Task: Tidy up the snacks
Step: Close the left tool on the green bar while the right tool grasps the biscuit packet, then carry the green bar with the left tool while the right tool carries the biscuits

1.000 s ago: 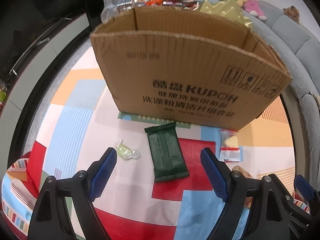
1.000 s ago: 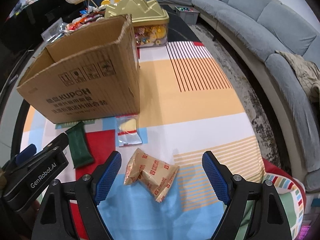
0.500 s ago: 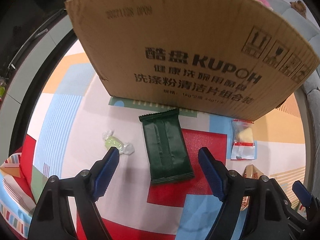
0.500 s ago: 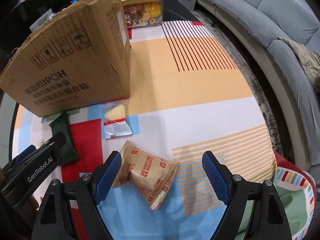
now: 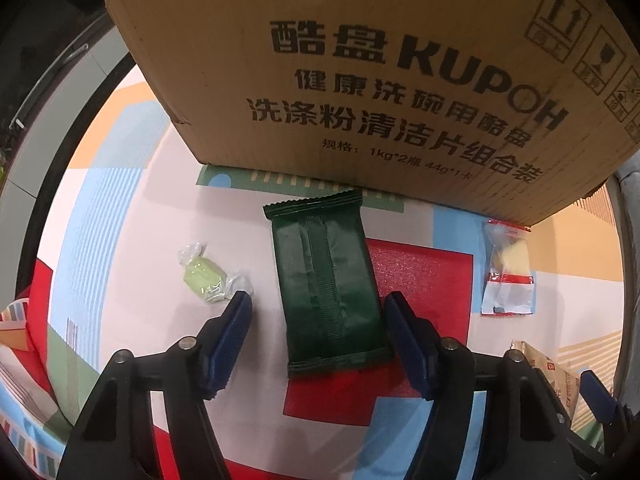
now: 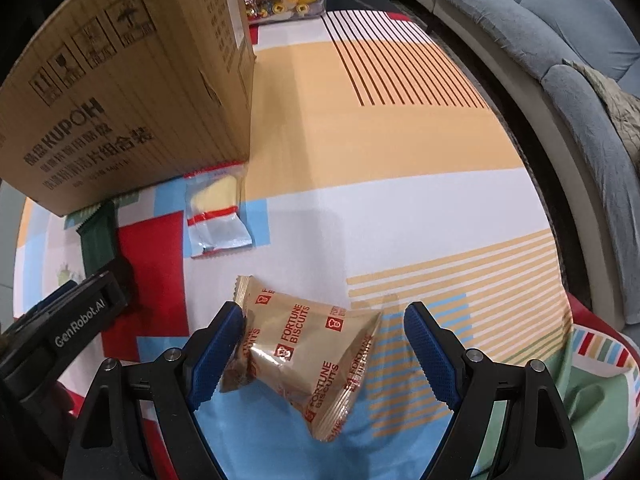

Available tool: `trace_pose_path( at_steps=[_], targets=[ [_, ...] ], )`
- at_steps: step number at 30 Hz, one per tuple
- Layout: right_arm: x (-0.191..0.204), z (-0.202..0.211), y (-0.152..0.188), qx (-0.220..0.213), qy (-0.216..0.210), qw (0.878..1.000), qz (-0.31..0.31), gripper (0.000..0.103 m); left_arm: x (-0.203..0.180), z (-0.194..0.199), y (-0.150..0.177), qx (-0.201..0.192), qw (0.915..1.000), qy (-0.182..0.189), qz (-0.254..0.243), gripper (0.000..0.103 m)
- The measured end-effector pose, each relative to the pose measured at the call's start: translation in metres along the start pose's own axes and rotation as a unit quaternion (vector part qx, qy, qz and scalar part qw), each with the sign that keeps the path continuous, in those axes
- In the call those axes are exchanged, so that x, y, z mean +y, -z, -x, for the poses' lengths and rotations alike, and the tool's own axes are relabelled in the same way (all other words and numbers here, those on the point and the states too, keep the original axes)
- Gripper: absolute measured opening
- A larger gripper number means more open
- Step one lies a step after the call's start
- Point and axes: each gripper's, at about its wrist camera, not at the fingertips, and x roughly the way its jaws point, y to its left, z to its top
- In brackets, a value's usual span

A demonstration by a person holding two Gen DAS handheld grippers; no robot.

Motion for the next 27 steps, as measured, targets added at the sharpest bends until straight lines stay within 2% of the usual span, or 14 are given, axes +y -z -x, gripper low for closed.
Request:
trace_pose_path(
  at_steps=[6,9,13,19,27],
  targets=[
    [0.000,-0.006,0.003,0.008,-0.008,1.000,0.001,0.083,0.003,-0.001,-0.001,-0.004,0.9999,0.011,-0.002,0.059],
    [-0.002,-0.008,0.002,0.008,-0.012,1.000,-0.002,0.071,-0.011,0.005,-0.006,-0.007,0.9998,0.016,-0.009,0.050],
    [-0.003,-0.005,0.002,0.002,-0.016,1.000,0.002,0.050,-0.016,0.007,-0.005,-0.004,0.9998,0.018,-0.011,0.046],
    [-0.004,-0.002,0.003,-0.002,-0.022,1.000,0.004,0.044,-0.024,0.012,-0.001,-0.001,0.9998,0.015,-0.014,0.045],
    [-0.001,0.015,0.004,-0.017,-0.025,1.000,0.006,0.043,-0.012,0.023,0.001,-0.009,0.9997,0.017,-0.017,0.045]
  ],
)
